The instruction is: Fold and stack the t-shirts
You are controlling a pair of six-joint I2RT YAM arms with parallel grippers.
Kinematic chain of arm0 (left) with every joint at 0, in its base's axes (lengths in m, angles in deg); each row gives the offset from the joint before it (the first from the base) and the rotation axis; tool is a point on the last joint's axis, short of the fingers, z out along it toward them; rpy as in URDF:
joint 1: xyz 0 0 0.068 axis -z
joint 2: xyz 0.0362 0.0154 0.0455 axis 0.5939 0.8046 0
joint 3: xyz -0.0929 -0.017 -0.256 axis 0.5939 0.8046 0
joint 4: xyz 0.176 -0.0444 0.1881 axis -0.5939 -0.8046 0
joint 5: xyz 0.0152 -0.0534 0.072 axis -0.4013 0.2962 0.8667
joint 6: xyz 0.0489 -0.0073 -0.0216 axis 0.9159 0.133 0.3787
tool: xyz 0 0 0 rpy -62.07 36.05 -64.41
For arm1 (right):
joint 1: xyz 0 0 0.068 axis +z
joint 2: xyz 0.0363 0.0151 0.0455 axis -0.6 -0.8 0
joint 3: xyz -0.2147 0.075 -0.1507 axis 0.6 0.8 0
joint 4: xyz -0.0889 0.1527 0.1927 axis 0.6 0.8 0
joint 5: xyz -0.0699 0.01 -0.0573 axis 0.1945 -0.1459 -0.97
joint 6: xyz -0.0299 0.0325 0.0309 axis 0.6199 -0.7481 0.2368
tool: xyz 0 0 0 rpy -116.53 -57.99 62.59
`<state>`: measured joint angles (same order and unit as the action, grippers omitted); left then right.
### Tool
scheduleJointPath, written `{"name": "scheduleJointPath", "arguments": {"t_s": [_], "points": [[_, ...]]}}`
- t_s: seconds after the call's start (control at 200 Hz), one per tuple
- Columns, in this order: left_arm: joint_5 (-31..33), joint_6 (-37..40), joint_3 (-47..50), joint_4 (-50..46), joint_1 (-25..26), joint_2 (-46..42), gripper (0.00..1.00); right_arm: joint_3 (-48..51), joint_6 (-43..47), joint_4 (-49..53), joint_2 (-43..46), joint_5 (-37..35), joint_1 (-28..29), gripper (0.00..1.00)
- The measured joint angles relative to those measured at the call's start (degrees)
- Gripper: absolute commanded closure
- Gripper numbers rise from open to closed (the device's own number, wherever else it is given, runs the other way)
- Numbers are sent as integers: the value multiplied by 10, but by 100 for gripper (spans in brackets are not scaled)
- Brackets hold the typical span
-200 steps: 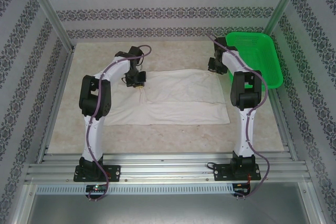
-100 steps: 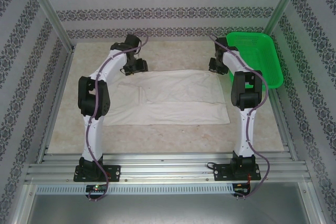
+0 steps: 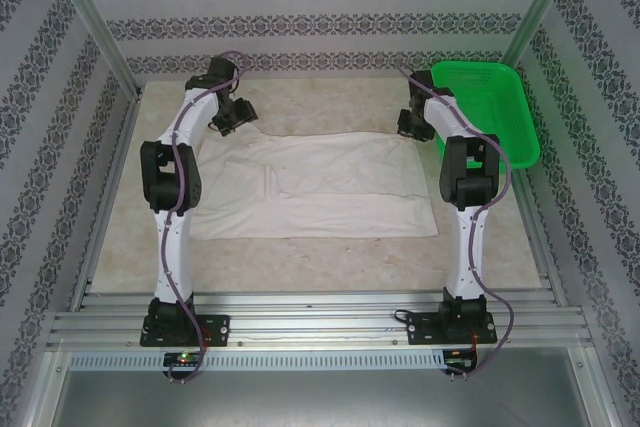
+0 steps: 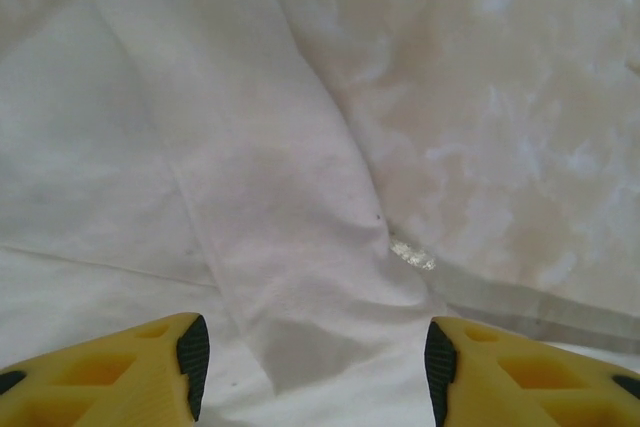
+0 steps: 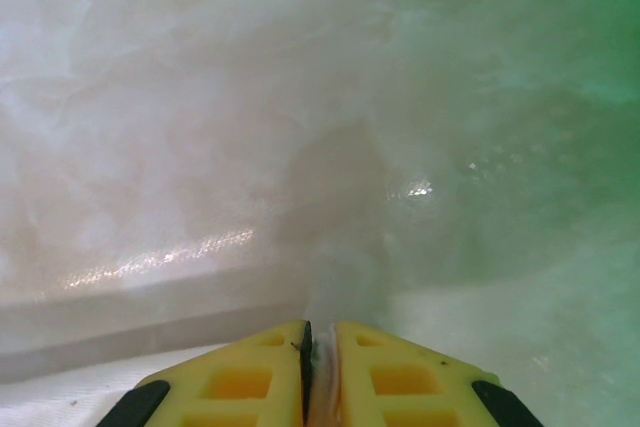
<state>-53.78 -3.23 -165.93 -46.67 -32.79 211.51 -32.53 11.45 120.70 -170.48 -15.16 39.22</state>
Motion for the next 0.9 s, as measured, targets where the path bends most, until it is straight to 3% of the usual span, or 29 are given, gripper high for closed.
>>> {"name": "scheduleJointPath", "arguments": {"t_s": [0.295,0.575,0.759,0.904], "points": [[-68,-82,139,53,0,-33,44,-1,0,0,0,0,0,85],[-88,-150,176,117,-2,-38,46,-1,0,0,0,0,0,85],[-87,-178,179,149,-3,-39,51,-1,0,0,0,0,0,85],[-88,-190,183,163,-3,-39,63,-1,0,0,0,0,0,85]]}}
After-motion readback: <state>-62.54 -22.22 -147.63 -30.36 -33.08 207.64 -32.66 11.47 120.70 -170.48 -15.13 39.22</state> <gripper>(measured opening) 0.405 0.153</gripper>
